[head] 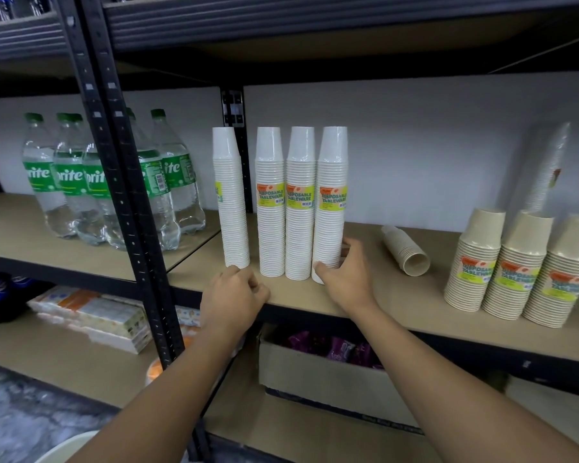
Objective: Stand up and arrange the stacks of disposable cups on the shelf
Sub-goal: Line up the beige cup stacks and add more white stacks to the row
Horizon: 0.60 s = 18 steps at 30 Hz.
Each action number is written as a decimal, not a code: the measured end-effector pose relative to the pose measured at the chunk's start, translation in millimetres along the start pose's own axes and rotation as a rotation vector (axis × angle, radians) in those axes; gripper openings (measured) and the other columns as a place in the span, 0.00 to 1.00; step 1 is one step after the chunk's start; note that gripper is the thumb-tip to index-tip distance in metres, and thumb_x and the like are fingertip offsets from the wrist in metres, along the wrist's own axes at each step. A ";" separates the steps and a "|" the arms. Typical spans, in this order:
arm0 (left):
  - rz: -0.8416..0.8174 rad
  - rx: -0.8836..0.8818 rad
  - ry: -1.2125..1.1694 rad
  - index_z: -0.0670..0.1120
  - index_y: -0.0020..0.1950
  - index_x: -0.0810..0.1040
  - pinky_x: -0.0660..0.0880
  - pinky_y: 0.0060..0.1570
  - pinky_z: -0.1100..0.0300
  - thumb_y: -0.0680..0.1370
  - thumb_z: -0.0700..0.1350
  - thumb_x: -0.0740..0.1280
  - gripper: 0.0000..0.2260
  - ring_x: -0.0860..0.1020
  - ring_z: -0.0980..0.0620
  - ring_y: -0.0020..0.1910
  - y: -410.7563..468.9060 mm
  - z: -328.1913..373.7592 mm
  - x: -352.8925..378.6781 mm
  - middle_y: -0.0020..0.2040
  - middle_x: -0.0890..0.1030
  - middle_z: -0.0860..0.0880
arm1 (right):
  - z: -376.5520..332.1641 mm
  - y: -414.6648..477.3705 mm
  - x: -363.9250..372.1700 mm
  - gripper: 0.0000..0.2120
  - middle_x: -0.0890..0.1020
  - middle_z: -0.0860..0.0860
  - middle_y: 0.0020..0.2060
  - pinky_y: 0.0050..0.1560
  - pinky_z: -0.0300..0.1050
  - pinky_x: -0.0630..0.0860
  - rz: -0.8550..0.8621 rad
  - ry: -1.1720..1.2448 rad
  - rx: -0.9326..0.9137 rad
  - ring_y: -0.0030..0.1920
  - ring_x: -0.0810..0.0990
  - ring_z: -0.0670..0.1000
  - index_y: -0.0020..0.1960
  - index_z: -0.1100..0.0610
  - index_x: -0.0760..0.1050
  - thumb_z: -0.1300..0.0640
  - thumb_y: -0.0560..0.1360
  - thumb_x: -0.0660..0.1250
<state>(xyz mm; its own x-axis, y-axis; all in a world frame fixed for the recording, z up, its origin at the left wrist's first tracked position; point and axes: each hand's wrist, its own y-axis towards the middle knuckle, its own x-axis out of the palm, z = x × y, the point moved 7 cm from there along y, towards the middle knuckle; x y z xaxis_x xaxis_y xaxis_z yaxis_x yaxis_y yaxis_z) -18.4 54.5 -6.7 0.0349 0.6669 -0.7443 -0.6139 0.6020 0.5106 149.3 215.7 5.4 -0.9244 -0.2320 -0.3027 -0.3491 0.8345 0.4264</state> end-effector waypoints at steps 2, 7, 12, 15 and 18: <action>0.008 0.000 -0.003 0.48 0.39 0.78 0.74 0.43 0.52 0.73 0.52 0.67 0.08 0.73 0.48 0.46 -0.2 -0.3 -0.1 0.42 0.76 0.51 | 0.8 1.1 0.3 0.29 0.74 0.46 0.58 0.53 0.41 0.69 0.004 -0.005 -0.005 0.56 0.73 0.45 0.67 0.56 0.68 0.56 0.70 0.76; 0.004 -0.002 -0.004 0.48 0.40 0.78 0.74 0.44 0.51 0.73 0.52 0.67 0.08 0.73 0.48 0.46 -0.2 -0.5 0.3 0.42 0.76 0.51 | 2.4 2.5 0.9 0.29 0.74 0.47 0.59 0.54 0.41 0.69 0.016 -0.019 -0.012 0.57 0.74 0.46 0.67 0.56 0.68 0.55 0.70 0.76; 0.003 -0.005 -0.007 0.49 0.40 0.78 0.74 0.43 0.52 0.73 0.52 0.67 0.08 0.72 0.48 0.46 -0.5 -0.9 0.5 0.42 0.76 0.52 | 3.1 3.2 -0.3 0.30 0.73 0.45 0.57 0.54 0.42 0.70 0.026 -0.020 -0.013 0.56 0.74 0.46 0.66 0.55 0.67 0.54 0.70 0.77; 0.009 0.002 -0.015 0.49 0.39 0.77 0.73 0.42 0.52 0.73 0.51 0.67 0.07 0.73 0.48 0.45 -0.8 -0.9 0.5 0.41 0.75 0.52 | 5.8 5.1 0.8 0.30 0.75 0.47 0.59 0.56 0.45 0.72 0.027 -0.033 -0.009 0.57 0.75 0.47 0.66 0.55 0.67 0.54 0.69 0.77; 0.008 -0.005 -0.019 0.49 0.39 0.77 0.73 0.42 0.53 0.73 0.51 0.67 0.07 0.72 0.49 0.46 -1.0 -0.9 0.6 0.41 0.75 0.52 | 8.7 6.5 2.1 0.30 0.75 0.49 0.60 0.59 0.50 0.75 0.025 -0.039 0.005 0.59 0.76 0.50 0.66 0.55 0.67 0.53 0.69 0.77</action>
<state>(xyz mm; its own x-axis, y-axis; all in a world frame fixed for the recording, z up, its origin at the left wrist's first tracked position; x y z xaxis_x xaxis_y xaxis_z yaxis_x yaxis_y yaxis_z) -18.5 53.9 -8.0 0.0452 0.6797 -0.7321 -0.6183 0.5946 0.5139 146.4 225.0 0.1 -0.9261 -0.1917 -0.3250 -0.3253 0.8420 0.4304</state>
